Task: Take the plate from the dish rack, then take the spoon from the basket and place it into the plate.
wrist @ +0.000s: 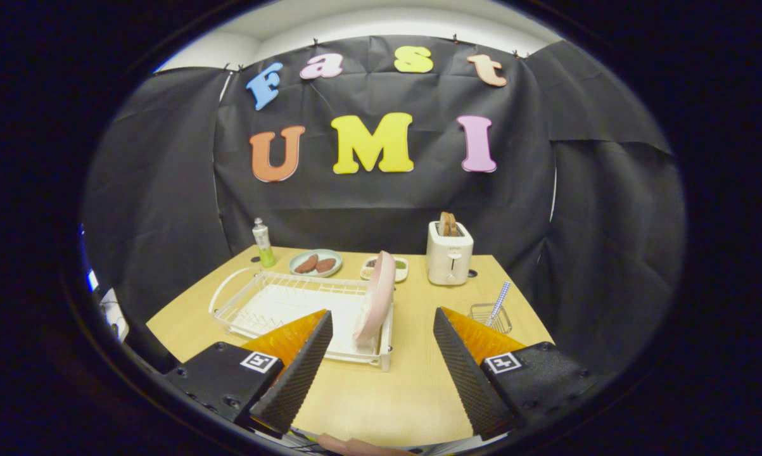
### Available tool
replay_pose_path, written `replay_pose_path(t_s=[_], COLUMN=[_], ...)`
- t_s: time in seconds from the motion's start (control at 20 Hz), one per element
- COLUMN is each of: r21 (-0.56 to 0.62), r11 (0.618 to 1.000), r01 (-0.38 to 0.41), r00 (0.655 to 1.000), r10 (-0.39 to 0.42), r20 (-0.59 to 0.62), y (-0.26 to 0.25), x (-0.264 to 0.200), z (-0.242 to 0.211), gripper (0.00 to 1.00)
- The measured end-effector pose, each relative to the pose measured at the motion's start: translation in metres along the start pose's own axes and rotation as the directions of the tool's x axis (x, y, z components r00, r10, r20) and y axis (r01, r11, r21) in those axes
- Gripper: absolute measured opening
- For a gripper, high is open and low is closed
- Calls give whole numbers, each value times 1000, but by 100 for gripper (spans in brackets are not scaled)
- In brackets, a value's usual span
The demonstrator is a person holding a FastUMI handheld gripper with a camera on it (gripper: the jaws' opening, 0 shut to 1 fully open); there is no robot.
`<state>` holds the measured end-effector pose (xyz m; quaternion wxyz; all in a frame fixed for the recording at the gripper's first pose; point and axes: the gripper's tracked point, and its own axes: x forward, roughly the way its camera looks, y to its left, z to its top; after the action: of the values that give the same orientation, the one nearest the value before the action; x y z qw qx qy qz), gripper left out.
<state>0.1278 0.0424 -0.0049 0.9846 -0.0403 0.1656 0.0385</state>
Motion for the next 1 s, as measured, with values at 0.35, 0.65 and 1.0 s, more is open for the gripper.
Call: replay_pose_path(t_s=[0.35, 0.65, 1.0], r21=[6, -97, -297], r11=[1000, 987, 913], r01=[24, 129, 280], r00=[972, 873, 725], r10=[-22, -160, -404], r20=[-233, -462, -557], y=[3, 8, -10], x=[82, 136, 164], z=[48, 65, 67], gripper=[100, 100, 86])
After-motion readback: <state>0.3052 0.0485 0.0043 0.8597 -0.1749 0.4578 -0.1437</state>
